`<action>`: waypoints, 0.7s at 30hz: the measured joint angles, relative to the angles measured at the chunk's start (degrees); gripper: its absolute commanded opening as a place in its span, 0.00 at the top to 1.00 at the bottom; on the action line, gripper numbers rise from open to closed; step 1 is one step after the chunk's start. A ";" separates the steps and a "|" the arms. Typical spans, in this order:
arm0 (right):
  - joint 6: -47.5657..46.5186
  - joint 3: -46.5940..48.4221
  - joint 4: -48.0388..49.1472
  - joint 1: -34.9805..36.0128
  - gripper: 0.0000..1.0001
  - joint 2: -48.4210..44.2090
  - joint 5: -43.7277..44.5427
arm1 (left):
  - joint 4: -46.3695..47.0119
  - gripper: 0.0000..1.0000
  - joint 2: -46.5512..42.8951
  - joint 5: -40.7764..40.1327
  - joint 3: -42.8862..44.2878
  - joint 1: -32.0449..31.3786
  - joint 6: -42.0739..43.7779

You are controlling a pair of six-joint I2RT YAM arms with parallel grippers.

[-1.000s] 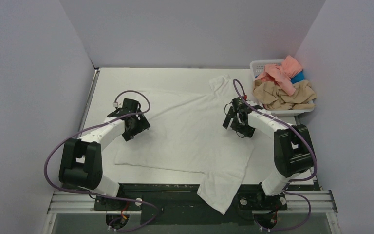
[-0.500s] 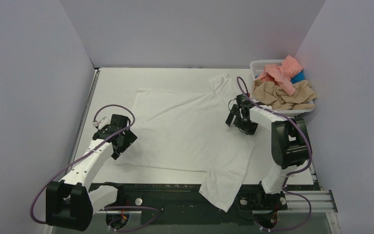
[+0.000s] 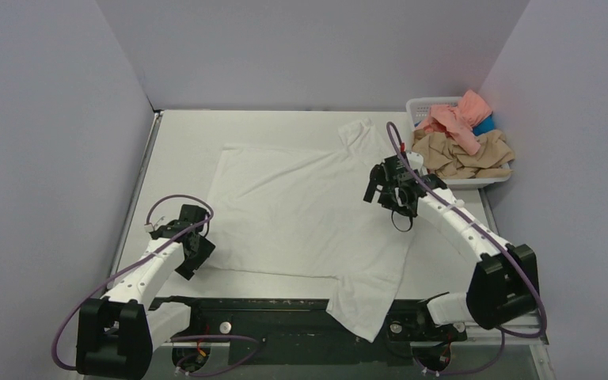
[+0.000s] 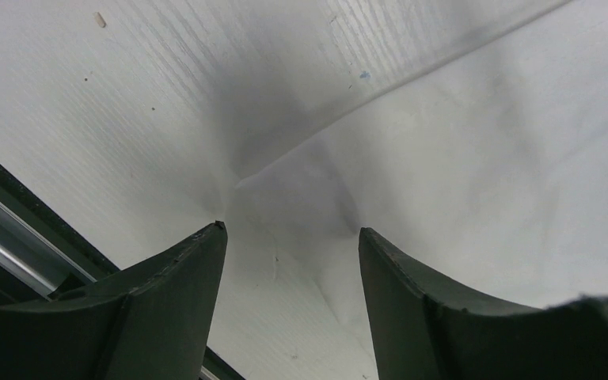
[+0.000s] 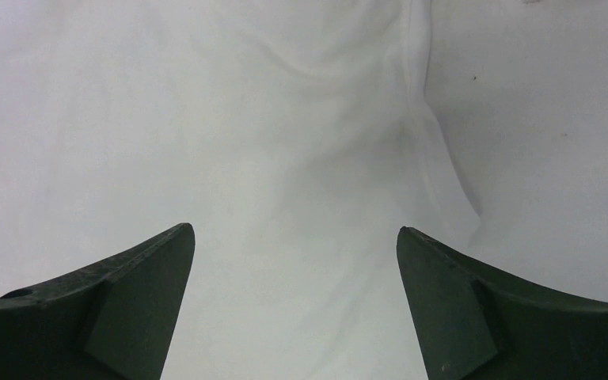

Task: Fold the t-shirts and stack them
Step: Grab the side of the flattened tshirt closest away from the robot with both arms

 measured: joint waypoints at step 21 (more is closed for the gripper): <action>5.16 -21.70 -14.64 51.15 0.36 -21.75 -16.17 | 3.82 1.00 4.55 -0.46 -0.81 1.14 0.02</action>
